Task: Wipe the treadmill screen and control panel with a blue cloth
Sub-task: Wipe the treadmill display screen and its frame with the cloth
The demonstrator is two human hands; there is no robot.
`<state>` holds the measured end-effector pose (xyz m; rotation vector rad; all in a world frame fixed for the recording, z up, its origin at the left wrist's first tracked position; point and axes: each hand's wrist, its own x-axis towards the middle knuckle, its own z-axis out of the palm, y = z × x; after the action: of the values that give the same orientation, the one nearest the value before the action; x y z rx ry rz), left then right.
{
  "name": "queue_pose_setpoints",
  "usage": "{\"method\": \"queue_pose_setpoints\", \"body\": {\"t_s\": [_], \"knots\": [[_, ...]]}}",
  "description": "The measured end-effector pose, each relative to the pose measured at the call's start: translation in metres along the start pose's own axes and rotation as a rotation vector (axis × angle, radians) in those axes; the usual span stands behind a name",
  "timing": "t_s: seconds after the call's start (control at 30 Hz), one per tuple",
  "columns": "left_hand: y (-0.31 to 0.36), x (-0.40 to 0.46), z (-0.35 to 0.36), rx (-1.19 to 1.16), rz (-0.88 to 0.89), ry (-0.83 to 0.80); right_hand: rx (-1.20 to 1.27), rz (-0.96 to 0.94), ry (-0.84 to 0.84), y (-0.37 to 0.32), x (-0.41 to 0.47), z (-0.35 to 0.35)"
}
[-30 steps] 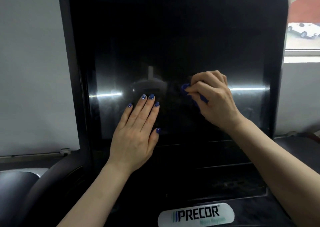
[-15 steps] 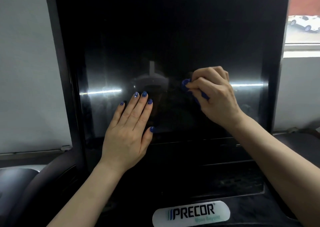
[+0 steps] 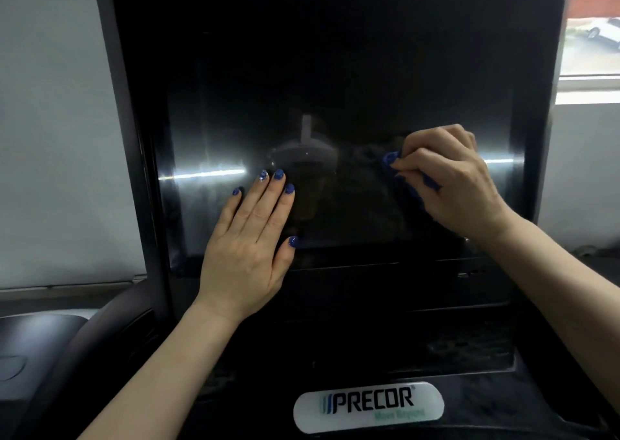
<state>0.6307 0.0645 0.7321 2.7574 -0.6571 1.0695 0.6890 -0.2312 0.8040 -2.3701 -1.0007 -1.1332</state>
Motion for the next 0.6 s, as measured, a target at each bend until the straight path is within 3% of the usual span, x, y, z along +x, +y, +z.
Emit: {"method": "queue_pose_setpoints", "body": {"t_s": [0.23, 0.43, 0.6], "knots": [[0.006, 0.003, -0.004, -0.05, -0.029, 0.011, -0.005, 0.047, 0.081, 0.004, 0.0, 0.002], [0.031, 0.013, 0.004, -0.1, 0.041, 0.025, 0.004, -0.003, -0.004, 0.018, -0.01, -0.012], [0.035, 0.015, 0.011, -0.059, 0.02, 0.043, -0.007, 0.051, 0.079, 0.016, -0.009, -0.005]]}}
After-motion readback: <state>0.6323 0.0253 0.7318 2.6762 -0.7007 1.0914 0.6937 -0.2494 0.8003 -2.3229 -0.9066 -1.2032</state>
